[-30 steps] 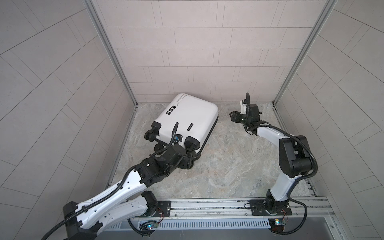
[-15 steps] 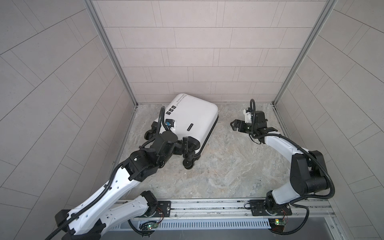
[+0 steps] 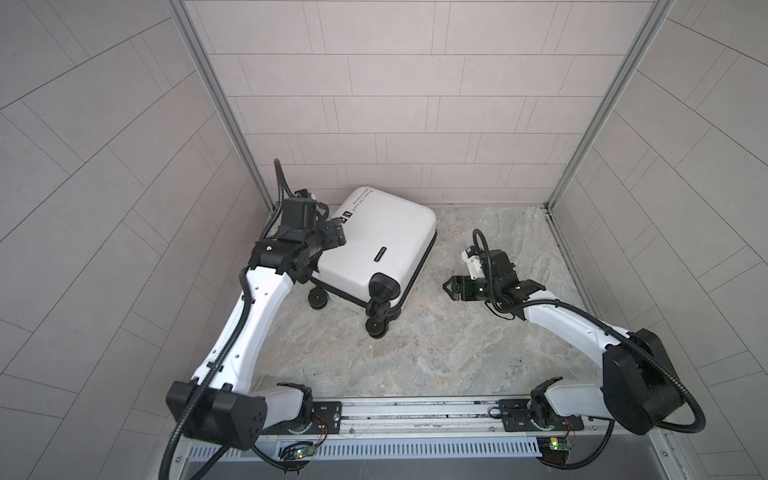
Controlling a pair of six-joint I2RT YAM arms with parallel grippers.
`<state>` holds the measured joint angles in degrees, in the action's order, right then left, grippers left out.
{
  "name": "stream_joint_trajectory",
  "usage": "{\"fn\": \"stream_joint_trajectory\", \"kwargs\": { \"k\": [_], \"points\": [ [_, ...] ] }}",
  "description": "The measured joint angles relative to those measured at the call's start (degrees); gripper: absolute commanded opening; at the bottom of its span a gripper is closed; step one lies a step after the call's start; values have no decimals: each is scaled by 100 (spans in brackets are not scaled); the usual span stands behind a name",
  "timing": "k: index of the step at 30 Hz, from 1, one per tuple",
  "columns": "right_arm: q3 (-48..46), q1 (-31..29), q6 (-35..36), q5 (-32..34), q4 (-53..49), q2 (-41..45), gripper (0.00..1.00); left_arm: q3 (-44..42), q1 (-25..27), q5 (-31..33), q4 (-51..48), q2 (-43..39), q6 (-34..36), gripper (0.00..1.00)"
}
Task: Pack the luggage
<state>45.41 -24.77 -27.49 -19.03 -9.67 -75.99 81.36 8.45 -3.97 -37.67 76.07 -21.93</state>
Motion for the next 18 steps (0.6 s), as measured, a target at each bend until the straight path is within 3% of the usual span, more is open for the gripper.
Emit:
{"fn": "stream_joint_trajectory", "kwargs": {
  "k": [9, 18],
  "points": [
    [-267, -1484, 0, 975, 271, 352, 83, 1368, -955, -704, 116, 1939, -190, 68],
    [-518, -2468, 173, 1700, 826, 713, 84, 3475, -1054, -988, -520, 4157, -197, 64]
  ]
}}
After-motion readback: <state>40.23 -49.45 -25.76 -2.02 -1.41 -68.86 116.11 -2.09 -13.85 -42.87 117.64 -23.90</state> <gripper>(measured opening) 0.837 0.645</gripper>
